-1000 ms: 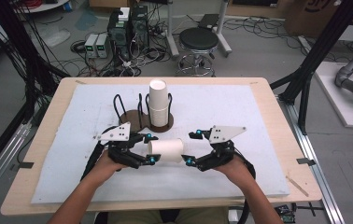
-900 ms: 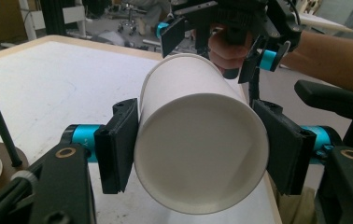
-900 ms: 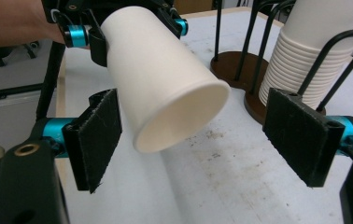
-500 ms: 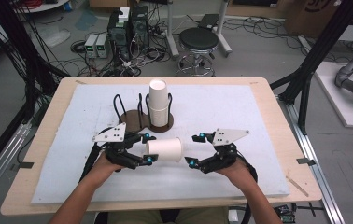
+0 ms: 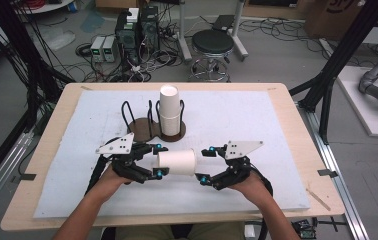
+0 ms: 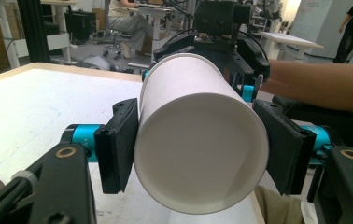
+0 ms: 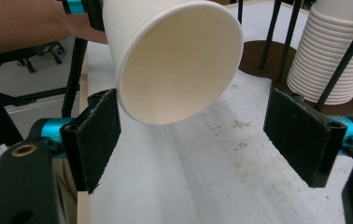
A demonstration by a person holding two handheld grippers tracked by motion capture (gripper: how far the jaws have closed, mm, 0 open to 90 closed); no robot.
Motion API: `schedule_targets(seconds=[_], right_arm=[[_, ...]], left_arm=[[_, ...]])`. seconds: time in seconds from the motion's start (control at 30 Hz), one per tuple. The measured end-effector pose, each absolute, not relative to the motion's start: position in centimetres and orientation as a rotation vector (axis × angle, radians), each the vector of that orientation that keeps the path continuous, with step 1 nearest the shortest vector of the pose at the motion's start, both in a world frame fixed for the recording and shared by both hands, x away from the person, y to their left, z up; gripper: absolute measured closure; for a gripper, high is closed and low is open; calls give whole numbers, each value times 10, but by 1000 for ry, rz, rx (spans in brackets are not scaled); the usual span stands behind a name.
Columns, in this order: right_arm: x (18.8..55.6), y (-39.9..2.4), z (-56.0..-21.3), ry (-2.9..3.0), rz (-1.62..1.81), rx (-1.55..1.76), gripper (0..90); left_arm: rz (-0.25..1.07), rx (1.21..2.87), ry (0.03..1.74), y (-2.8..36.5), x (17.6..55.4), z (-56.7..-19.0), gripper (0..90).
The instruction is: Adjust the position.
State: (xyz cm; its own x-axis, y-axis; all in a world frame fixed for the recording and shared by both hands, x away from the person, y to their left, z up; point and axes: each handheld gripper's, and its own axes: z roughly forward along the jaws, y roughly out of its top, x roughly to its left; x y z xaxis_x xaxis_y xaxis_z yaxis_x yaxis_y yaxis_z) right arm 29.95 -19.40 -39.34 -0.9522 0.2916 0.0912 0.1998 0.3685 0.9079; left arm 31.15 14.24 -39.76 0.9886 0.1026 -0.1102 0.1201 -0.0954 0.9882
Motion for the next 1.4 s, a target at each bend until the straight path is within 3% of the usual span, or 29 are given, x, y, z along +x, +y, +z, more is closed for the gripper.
schedule_targets(seconds=[0.87, 1.17, 1.4], right_arm=[[299, -179, -396, 2602, 1770, 380, 155], [298, -183, -393, 2562, 1778, 325, 262], [297, -184, -391, 2563, 1770, 314, 297]], left_arm=[[-89, 1632, 98, 131, 310, -398, 349], [-73, 1637, 103, 132, 310, -398, 356], [-59, 1649, 91, 132, 309, -398, 358]])
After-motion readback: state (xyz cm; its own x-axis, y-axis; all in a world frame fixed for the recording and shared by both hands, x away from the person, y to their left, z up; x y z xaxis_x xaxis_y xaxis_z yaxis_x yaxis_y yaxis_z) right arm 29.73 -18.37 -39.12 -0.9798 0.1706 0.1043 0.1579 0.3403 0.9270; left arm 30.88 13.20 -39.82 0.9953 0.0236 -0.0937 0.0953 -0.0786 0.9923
